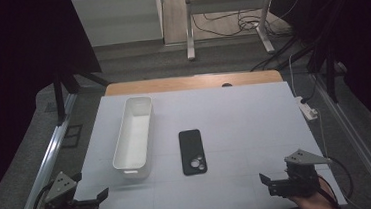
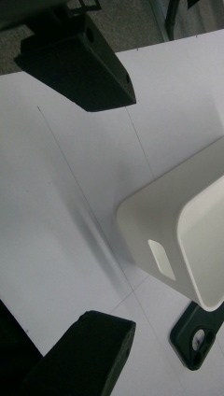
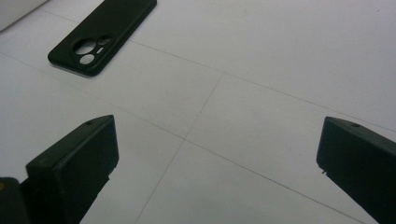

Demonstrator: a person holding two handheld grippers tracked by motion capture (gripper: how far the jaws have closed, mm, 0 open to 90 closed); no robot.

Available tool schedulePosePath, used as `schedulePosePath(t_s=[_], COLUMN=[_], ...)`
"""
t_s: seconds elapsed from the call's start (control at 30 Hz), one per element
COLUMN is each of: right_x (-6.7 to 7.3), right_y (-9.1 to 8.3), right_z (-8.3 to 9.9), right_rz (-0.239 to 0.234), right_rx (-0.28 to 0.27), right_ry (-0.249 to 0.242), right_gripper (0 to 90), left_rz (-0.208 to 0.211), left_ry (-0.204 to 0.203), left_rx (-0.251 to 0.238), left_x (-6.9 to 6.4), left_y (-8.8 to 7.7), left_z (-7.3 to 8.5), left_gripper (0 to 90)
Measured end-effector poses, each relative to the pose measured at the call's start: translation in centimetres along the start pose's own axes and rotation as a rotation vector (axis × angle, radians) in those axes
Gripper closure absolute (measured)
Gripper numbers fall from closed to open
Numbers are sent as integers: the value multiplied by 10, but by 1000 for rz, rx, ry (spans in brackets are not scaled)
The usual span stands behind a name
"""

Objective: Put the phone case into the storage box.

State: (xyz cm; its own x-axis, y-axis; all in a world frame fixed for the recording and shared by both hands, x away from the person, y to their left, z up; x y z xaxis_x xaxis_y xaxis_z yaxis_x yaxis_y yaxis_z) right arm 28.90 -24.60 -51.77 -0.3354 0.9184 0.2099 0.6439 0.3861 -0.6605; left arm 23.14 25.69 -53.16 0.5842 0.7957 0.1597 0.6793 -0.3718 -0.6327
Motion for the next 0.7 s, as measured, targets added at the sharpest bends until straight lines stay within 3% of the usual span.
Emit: schedulePosePath(t_s=[0.7], right_x=[2], right_y=[3], right_z=[2], right_rz=[4], right_rx=[36], right_ry=[-20], right_gripper=[0], left_rz=[35], left_ry=[-8], left_rx=[-10], left_x=[-1], left_y=[0], left_z=[0], left_gripper=[2])
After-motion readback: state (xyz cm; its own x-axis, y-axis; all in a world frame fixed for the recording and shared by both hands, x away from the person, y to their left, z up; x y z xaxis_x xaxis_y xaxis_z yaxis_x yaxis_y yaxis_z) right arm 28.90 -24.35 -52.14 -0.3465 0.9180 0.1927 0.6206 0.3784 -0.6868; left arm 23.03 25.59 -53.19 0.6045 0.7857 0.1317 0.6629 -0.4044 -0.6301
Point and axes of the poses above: each handheld gripper's, and its own axes: y roughly forward along the jaws, z roughly out of its underside, x roughly to its left, the point moved 10 cm from there along y, roughly forward along the jaws, and after that the axes turned 15 degrees about y, right-handed, at the moved point
